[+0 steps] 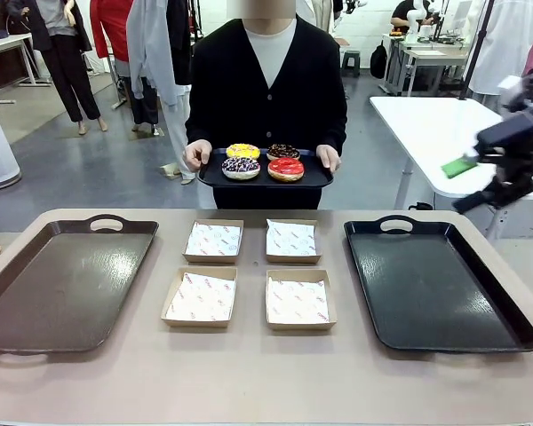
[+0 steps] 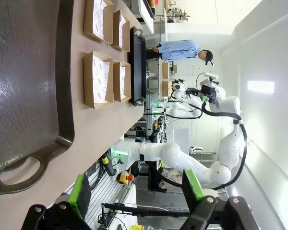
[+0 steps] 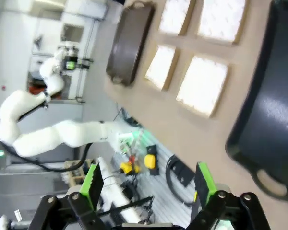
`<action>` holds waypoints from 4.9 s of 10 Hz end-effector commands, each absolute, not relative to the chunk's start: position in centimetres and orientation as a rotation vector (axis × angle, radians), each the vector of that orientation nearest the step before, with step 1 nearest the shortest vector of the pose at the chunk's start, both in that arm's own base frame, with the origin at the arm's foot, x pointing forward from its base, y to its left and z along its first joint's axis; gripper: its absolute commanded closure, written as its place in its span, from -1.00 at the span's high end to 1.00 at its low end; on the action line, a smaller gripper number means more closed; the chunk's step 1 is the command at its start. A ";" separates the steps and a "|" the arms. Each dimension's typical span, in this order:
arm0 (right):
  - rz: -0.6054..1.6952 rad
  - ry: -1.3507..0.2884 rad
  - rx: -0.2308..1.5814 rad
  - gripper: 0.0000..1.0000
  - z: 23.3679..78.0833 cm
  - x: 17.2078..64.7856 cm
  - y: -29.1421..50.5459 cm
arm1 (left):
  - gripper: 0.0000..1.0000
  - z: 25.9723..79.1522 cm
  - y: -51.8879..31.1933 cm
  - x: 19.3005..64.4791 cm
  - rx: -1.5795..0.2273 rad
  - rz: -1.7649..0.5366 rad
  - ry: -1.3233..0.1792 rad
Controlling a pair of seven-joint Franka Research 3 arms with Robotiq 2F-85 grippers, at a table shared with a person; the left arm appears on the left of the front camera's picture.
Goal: Individually package the donuts and arrange them on the tray.
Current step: Pick up one Paper togo box.
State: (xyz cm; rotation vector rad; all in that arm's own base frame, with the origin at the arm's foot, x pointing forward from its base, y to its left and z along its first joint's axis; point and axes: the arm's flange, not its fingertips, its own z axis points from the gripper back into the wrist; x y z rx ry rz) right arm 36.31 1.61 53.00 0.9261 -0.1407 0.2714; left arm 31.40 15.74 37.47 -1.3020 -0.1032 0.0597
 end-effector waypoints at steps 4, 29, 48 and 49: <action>0.241 -0.202 0.682 1.00 51.4 43.6 9.9 | 1.00 37.5 15.9 31.2 -1.308 0.061 -0.109; -0.070 -0.194 0.054 1.00 43.9 57.7 29.7 | 1.00 37.5 15.9 31.2 -1.308 0.061 -0.109; -0.061 -0.088 0.004 1.00 35.8 60.3 25.8 | 1.00 37.5 15.9 31.2 -1.308 0.061 -0.109; -0.059 -0.080 0.027 1.00 35.0 60.7 25.6 | 1.00 37.5 15.9 31.2 -1.308 0.061 -0.109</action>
